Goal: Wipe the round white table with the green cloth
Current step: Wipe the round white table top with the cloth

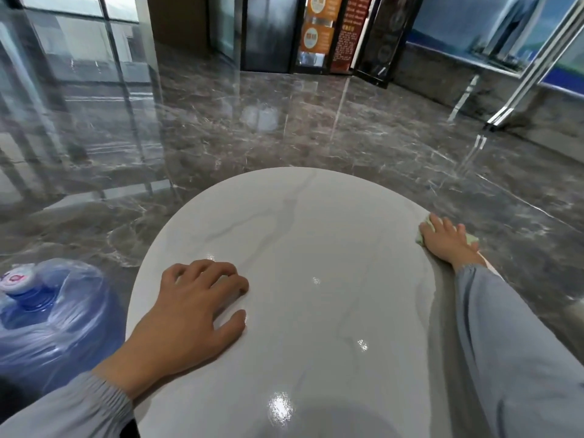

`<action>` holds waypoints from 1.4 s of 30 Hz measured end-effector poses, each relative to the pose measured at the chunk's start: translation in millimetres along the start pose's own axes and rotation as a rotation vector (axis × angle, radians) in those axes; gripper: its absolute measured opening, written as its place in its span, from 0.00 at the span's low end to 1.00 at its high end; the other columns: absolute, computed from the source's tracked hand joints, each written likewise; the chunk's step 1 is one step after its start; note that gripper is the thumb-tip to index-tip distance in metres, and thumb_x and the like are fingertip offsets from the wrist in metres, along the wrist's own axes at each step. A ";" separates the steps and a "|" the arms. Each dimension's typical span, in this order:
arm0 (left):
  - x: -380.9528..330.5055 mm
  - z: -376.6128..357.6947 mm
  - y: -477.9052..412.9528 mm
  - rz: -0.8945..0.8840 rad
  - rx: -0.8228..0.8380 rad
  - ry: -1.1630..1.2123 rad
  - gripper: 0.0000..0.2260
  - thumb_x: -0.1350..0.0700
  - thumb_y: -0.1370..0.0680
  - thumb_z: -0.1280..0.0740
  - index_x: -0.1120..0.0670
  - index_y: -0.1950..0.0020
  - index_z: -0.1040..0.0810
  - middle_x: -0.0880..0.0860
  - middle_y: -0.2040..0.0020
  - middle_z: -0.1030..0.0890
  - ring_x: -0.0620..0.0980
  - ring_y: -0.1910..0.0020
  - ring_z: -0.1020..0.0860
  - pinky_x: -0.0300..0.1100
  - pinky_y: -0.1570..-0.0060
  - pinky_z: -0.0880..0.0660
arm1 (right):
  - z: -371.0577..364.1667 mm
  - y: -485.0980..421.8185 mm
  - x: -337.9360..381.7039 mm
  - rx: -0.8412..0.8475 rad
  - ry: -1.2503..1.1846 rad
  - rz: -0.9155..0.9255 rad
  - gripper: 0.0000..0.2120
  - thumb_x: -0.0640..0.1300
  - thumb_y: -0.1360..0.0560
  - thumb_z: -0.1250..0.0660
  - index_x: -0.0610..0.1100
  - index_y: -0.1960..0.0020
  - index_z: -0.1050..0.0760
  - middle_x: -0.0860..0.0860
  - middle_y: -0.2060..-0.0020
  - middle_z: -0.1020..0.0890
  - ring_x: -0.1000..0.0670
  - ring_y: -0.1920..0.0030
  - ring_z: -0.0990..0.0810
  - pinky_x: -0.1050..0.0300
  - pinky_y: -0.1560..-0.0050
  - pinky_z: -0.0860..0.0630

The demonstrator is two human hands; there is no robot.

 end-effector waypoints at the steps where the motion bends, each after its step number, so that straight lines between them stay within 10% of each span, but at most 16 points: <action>1: 0.1 0.4 -0.5 0.002 0.013 -0.005 0.18 0.35 0.22 0.41 0.37 0.36 0.24 0.37 0.36 0.25 0.47 0.31 0.29 0.53 0.30 0.38 | -3.8 -1.7 20.5 0.019 0.005 0.035 0.29 0.64 0.18 0.56 0.62 0.18 0.51 0.56 0.16 0.51 0.43 0.17 0.58 0.28 0.23 0.57; 10: -2.1 3.2 0.4 0.014 0.027 -0.002 0.19 0.34 0.23 0.42 0.37 0.35 0.23 0.38 0.35 0.25 0.48 0.30 0.29 0.51 0.30 0.41 | -89.3 131.7 328.1 0.114 0.183 0.816 0.28 0.62 0.15 0.55 0.61 0.16 0.52 0.54 0.15 0.53 0.43 0.16 0.58 0.32 0.22 0.61; 15: -2.4 4.6 0.5 0.009 0.018 -0.014 0.20 0.34 0.23 0.41 0.39 0.36 0.22 0.39 0.34 0.24 0.47 0.32 0.29 0.51 0.32 0.40 | -120.1 216.1 379.3 0.186 0.185 1.111 0.29 0.66 0.16 0.54 0.62 0.17 0.51 0.57 0.16 0.52 0.48 0.16 0.59 0.35 0.22 0.63; 31: 4.9 0.3 -1.7 0.017 -0.006 -0.008 0.19 0.33 0.22 0.42 0.36 0.35 0.23 0.38 0.35 0.25 0.46 0.32 0.29 0.49 0.32 0.40 | -13.1 35.5 11.8 -0.030 0.004 0.160 0.29 0.67 0.19 0.56 0.64 0.19 0.47 0.56 0.16 0.47 0.44 0.17 0.53 0.32 0.22 0.55; 42: 2.4 -1.5 -4.6 0.009 -0.014 -0.029 0.19 0.33 0.24 0.41 0.37 0.37 0.22 0.40 0.36 0.23 0.48 0.33 0.27 0.54 0.34 0.36 | -8.5 78.3 -58.7 -0.038 0.027 0.022 0.28 0.65 0.17 0.56 0.63 0.17 0.49 0.56 0.16 0.49 0.44 0.16 0.55 0.33 0.22 0.57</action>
Point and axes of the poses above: each hand's wrist, its own y-axis away from the middle knuckle, its own z-axis out of the back of the hand, x = y × z, the point moved 4 cm from there along -y, towards the middle knuckle
